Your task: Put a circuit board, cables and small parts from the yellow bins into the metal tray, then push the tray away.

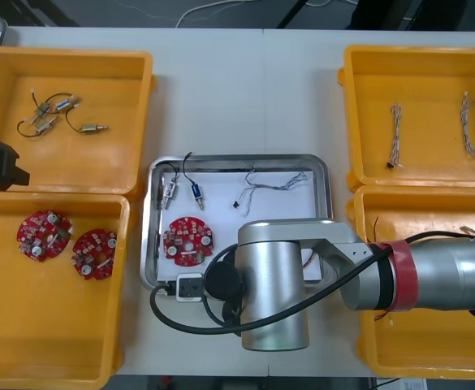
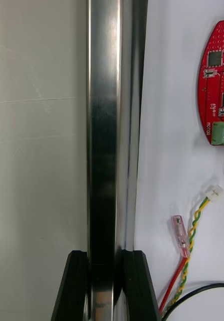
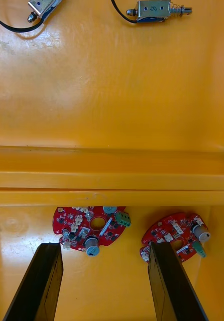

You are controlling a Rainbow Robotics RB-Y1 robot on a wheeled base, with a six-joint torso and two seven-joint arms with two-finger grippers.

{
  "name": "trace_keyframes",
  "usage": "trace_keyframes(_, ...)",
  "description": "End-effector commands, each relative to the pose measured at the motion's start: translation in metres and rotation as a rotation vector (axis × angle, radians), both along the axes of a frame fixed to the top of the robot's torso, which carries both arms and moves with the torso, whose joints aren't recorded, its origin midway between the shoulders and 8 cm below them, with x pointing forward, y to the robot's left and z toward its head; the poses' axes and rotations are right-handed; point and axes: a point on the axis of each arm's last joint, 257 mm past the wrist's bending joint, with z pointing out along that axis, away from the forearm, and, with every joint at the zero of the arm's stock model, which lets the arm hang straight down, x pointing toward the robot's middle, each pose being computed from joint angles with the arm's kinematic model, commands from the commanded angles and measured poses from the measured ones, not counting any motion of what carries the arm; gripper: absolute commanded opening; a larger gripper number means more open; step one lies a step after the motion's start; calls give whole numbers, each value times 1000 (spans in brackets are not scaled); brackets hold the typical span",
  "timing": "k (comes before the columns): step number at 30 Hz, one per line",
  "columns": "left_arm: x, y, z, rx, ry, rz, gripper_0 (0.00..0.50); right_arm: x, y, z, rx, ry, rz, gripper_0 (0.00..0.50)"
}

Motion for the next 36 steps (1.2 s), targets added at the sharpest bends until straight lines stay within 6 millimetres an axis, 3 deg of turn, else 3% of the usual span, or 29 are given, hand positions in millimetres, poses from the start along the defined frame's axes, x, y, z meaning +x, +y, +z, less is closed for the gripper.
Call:
trace_keyframes(1, -1, 12, 17, 76, -40, -59, 500, -8, 10, 0, 22, -4, -12, 0)
trace_keyframes(16, -1, 12, 17, 76, -40, -59, 500, 27, 0, 26, 20, -86, -50, 0)
trace_keyframes(36, -1, 12, 17, 76, -40, -59, 500, 85, -14, 79, 15, -225, -99, 0)
